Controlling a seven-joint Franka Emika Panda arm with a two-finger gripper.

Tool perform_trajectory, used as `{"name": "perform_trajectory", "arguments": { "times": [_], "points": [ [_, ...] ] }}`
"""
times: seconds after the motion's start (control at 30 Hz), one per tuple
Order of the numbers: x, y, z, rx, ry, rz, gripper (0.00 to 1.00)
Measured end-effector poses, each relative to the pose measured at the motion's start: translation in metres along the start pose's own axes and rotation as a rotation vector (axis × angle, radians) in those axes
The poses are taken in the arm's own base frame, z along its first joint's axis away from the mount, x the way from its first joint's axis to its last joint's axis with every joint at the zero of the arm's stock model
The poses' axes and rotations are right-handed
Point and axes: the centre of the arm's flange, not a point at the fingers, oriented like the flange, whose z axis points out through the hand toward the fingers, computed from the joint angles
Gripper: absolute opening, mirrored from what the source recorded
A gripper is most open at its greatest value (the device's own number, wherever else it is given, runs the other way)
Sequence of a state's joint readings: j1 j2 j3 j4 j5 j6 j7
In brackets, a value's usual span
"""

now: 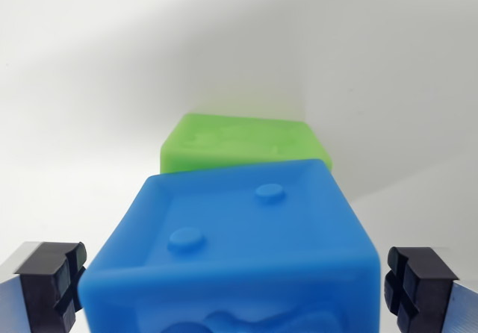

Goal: Stack cube

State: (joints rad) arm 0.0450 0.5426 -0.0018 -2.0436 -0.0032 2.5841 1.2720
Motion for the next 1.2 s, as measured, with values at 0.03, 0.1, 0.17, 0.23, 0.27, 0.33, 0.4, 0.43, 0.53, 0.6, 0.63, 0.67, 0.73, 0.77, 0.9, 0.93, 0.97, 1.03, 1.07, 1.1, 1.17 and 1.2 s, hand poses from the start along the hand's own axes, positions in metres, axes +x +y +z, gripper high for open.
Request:
{"name": "perform_trajectory", "arguments": {
  "times": [0.03,0.1,0.17,0.23,0.27,0.33,0.4,0.43,0.53,0.6,0.63,0.67,0.73,0.77,0.9,0.93,0.97,1.03,1.07,1.1,1.17,1.2],
  "points": [
    [0.0,0.0,-0.001,0.0,0.0,0.0,1.0],
    [0.0,0.0,-0.004,0.001,0.0,0.0,1.0],
    [0.0,-0.001,-0.008,0.002,0.001,0.0,1.0],
    [0.0,-0.001,-0.013,0.003,0.001,0.0,1.0],
    [0.0,-0.001,-0.015,0.003,0.001,0.0,1.0],
    [0.0,-0.001,-0.02,0.003,0.001,0.0,1.0],
    [0.0,-0.001,-0.024,0.003,0.001,0.0,1.0],
    [0.0,-0.001,-0.027,0.003,0.001,0.0,1.0],
    [0.0,-0.001,-0.036,0.003,0.001,0.0,1.0],
    [0.0,-0.001,-0.043,0.004,0.001,0.0,1.0],
    [0.0,-0.001,-0.046,0.004,0.001,0.0,1.0],
    [0.0,-0.001,-0.048,0.004,0.001,0.0,1.0],
    [0.0,-0.001,-0.055,0.004,0.001,0.0,1.0],
    [0.0,-0.001,-0.059,0.004,0.001,0.0,1.0],
    [0.0,0.0,-0.075,0.004,0.001,0.0,1.0],
    [0.0,0.0,-0.079,0.004,0.001,0.0,1.0],
    [0.0,0.0,-0.081,0.004,0.001,0.0,1.0],
    [0.0,0.0,-0.09,0.005,0.002,0.0,1.0],
    [0.0,0.0,-0.092,0.005,0.002,0.001,1.0],
    [0.0,0.0,-0.097,0.005,0.002,0.0,1.0],
    [0.0,0.0,-0.105,0.005,0.002,0.001,1.0],
    [0.0,0.0,-0.109,0.005,0.002,0.001,1.0]
  ]
}}
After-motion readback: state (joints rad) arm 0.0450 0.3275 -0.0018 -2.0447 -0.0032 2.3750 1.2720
